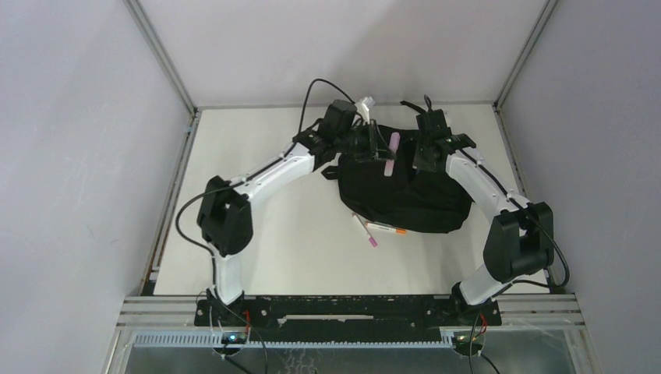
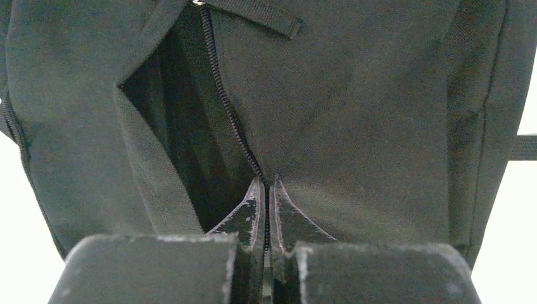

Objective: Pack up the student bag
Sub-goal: Place the stationery in the student bag.

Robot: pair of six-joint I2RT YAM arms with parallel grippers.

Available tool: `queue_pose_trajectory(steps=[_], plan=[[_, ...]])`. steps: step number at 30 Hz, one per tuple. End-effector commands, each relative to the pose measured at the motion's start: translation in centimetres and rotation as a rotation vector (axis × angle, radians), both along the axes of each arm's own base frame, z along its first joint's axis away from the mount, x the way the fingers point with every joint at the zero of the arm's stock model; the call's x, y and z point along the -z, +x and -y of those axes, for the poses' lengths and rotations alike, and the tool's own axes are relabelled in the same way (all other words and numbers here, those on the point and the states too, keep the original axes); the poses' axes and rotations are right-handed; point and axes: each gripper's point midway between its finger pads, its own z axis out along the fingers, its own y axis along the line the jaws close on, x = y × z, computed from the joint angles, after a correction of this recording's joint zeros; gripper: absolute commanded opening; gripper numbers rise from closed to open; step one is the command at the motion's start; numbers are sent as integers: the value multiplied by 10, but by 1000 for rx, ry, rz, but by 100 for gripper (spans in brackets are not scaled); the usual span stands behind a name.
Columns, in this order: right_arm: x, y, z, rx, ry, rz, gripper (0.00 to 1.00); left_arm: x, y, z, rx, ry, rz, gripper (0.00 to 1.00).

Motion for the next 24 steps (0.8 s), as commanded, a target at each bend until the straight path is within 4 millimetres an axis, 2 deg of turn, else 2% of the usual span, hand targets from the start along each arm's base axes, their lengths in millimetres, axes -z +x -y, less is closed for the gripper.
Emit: queue_pose_trajectory(steps=[1, 5, 11, 18, 21, 24], plan=[[-34, 4, -8, 5, 66, 105, 0, -24, 20, 33, 14, -158, -48, 0], [-34, 3, -7, 10, 70, 105, 0, -12, 31, 55, 27, -173, -98, 0], [-34, 1, -7, 11, 70, 101, 0, -1, 52, 73, 3, -195, -118, 0], [-35, 2, -9, 6, 78, 104, 0, 27, 59, 90, -13, -159, -189, 2], [-34, 3, -9, 5, 77, 100, 0, 43, 57, 91, -13, -128, -216, 19], [-33, 2, -9, 6, 80, 96, 0, 48, 54, 89, -9, -113, -223, 35]])
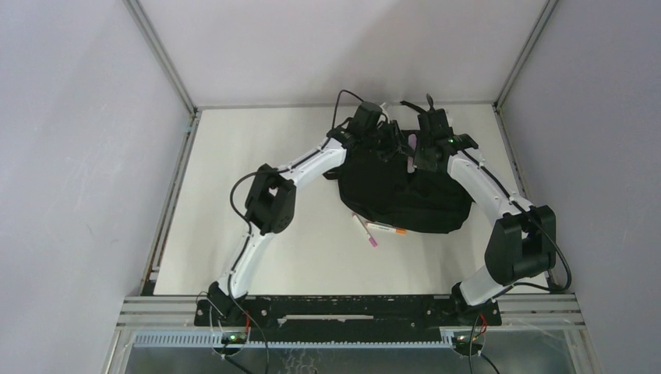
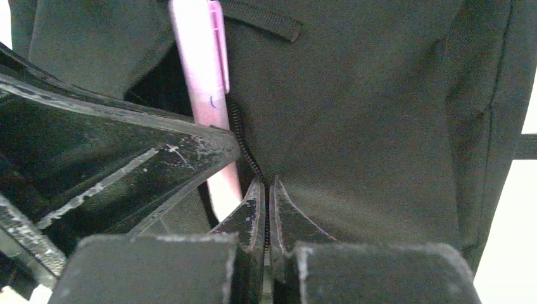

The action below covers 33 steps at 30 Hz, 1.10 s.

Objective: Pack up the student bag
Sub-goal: Place the stationery in the student bag, then pick up the stationery from the center of the board.

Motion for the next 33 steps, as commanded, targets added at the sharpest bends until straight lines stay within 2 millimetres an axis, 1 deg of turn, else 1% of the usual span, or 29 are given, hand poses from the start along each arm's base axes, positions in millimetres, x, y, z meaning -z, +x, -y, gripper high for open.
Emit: queue_pose_trajectory(steps=[1, 2, 6, 7, 8, 10, 12, 13, 16, 17, 18, 21, 24, 26, 29, 31, 33], plan=[[-25, 3, -7, 3, 55, 79, 0, -20, -6, 4, 25, -18, 17, 38], [-26, 3, -6, 4, 54, 80, 0, -23, -7, 2, 28, -15, 28, 42], [-26, 3, -4, 9, 47, 79, 0, -40, -11, -9, 36, 20, 89, 62], [-26, 2, -3, 11, 45, 78, 0, -46, -11, -12, 35, 31, 112, 65], [-26, 3, -2, 13, 43, 80, 0, -53, -11, -17, 34, 38, 132, 65], [-26, 3, -1, 14, 41, 80, 0, -66, -11, -27, 24, 49, 168, 62], [-26, 3, -1, 13, 40, 81, 0, -78, -11, -40, 5, 63, 206, 53], [-26, 3, -1, 13, 39, 81, 0, -91, -14, -48, -6, 66, 235, 50], [-26, 3, -1, 11, 38, 79, 0, -103, -23, -70, -29, 105, 294, 42], [-26, 3, -1, 12, 38, 80, 0, -98, -27, -77, -33, 127, 296, 41], [-26, 3, -1, 12, 37, 80, 0, -101, -31, -84, -40, 137, 308, 39], [-26, 4, -2, 9, 45, 84, 0, -101, -38, -98, -62, 168, 324, 36], [-27, 5, -3, 11, 51, 87, 0, -98, -41, -106, -71, 189, 333, 35], [-27, 5, -4, 10, 53, 86, 0, -92, -45, -108, -59, 206, 331, 34], [-27, 3, -3, 8, 50, 81, 0, -76, -57, -117, -54, 264, 334, 37], [-26, 2, -2, 11, 42, 78, 0, -59, -70, -123, -43, 337, 360, 38], [-26, 2, -2, 11, 40, 78, 0, -39, -81, -133, -59, 436, 367, 38]])
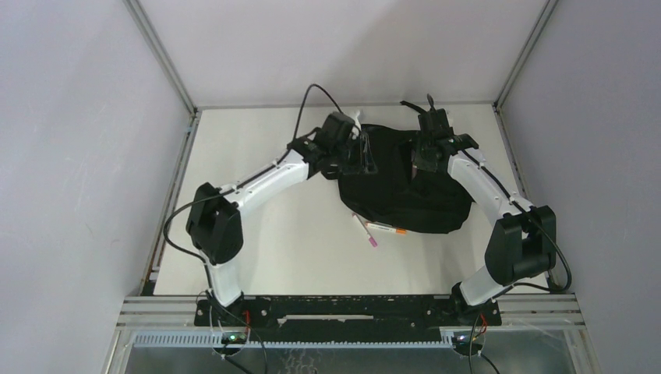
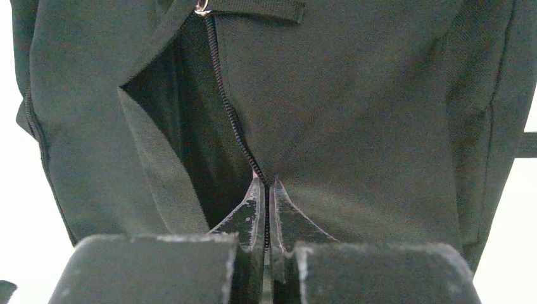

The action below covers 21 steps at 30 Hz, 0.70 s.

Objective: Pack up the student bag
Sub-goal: Pick up the stationery from the center of the board.

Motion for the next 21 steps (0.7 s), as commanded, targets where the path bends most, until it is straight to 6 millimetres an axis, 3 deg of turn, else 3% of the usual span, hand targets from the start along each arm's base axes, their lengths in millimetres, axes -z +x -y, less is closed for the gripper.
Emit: queue_pose_trajectory(steps=[1, 4, 6, 11, 15, 21], plan=[[-26, 4, -3, 9, 35, 84, 0, 13, -30, -22, -21, 165, 89, 38], [-26, 5, -5, 4, 39, 88, 0, 51, -49, -52, -198, 286, 11, 40], [-25, 5, -5, 5, 37, 87, 0, 65, -64, -56, -259, 290, -17, 49], [-23, 7, -9, -3, 34, 85, 0, 91, -95, -32, -239, 263, -68, 66], [-22, 6, -14, -18, 30, 85, 0, 123, -101, -24, -237, 303, -137, 66], [-23, 4, -18, -30, 21, 88, 0, 143, -107, -18, -255, 330, -172, 65]])
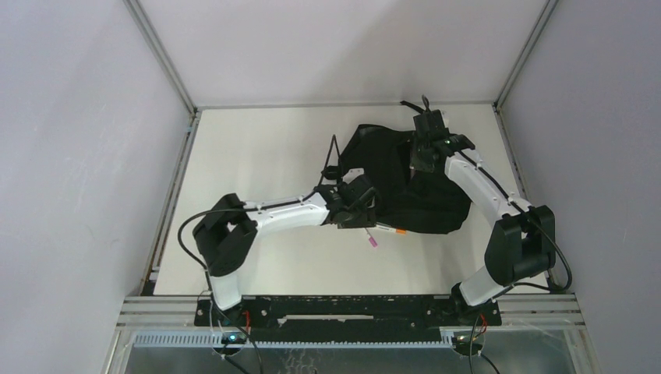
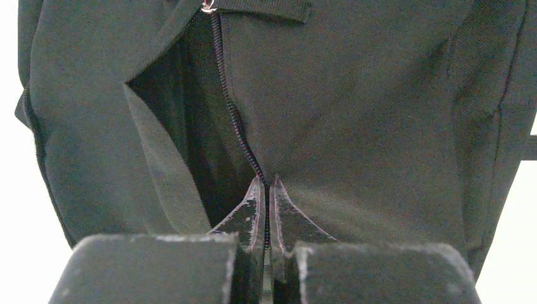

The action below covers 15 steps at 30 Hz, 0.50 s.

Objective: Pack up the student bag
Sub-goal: Pick up the stationery from the center of the board.

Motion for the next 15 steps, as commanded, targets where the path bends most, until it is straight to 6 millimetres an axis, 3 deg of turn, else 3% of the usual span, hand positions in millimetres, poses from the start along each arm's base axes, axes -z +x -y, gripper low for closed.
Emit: queue_pose_trajectory(steps=[1, 5, 8, 15], plan=[[-23, 6, -10, -12, 36, 83, 0, 11, 2, 9, -55, -13, -14, 64], [-24, 5, -12, -17, 37, 90, 0, 31, -3, 11, -47, 20, -53, 58], [-24, 3, -12, -11, 45, 94, 0, 46, 5, -3, -85, 119, -46, 56], [-28, 1, -7, 0, 44, 108, 0, 49, 3, -27, -91, 199, -45, 43]])
